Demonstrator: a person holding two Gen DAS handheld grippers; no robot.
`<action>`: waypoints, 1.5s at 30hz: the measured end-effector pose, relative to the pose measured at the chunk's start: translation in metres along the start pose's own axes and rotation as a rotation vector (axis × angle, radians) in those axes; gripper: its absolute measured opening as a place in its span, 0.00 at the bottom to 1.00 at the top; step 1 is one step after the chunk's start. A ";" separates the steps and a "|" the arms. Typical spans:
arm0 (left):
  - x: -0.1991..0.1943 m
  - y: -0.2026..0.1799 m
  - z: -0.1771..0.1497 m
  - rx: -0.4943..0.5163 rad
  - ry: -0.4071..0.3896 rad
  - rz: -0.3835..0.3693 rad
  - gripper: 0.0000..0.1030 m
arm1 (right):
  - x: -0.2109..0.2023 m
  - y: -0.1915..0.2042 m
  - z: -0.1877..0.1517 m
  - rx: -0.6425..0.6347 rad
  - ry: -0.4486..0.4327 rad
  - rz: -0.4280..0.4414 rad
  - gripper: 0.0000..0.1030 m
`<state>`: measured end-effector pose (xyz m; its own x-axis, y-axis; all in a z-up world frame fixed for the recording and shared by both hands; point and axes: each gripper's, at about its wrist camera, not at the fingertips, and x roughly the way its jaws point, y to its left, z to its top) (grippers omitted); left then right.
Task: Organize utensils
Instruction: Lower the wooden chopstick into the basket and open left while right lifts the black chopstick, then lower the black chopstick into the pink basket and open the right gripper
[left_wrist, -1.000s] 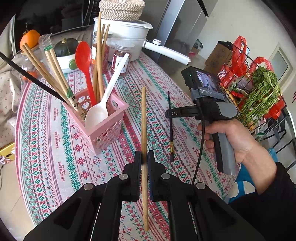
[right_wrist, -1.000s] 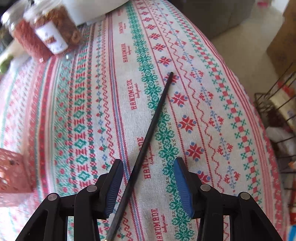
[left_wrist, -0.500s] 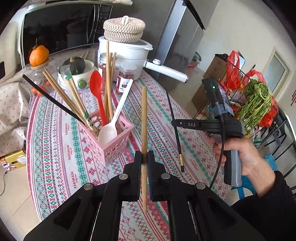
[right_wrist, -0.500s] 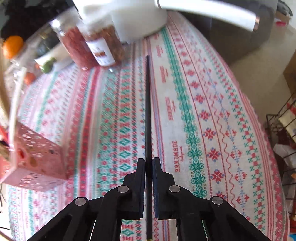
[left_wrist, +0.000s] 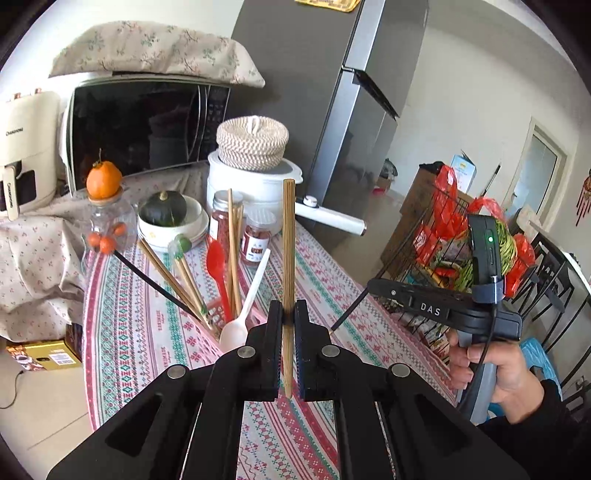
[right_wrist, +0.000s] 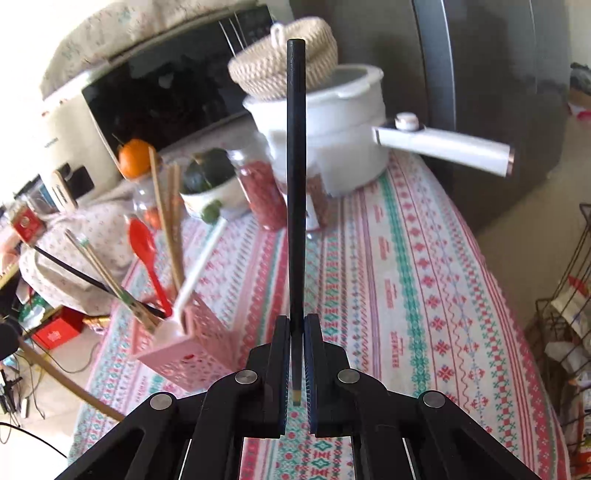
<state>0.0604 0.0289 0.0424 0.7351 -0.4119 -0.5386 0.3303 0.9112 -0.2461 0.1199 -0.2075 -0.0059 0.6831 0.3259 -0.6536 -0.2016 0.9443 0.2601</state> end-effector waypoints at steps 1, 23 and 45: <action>-0.004 0.001 0.003 -0.002 -0.022 0.005 0.06 | -0.005 0.003 0.002 -0.003 -0.016 0.002 0.05; 0.026 0.024 0.022 0.016 -0.105 0.156 0.06 | -0.023 0.058 0.028 -0.029 -0.143 0.159 0.05; 0.072 0.038 0.011 -0.061 0.031 0.190 0.60 | 0.024 0.067 0.026 -0.040 -0.030 0.123 0.34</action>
<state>0.1323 0.0340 0.0030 0.7621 -0.2335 -0.6039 0.1505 0.9710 -0.1855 0.1409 -0.1373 0.0146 0.6716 0.4388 -0.5970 -0.3128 0.8984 0.3083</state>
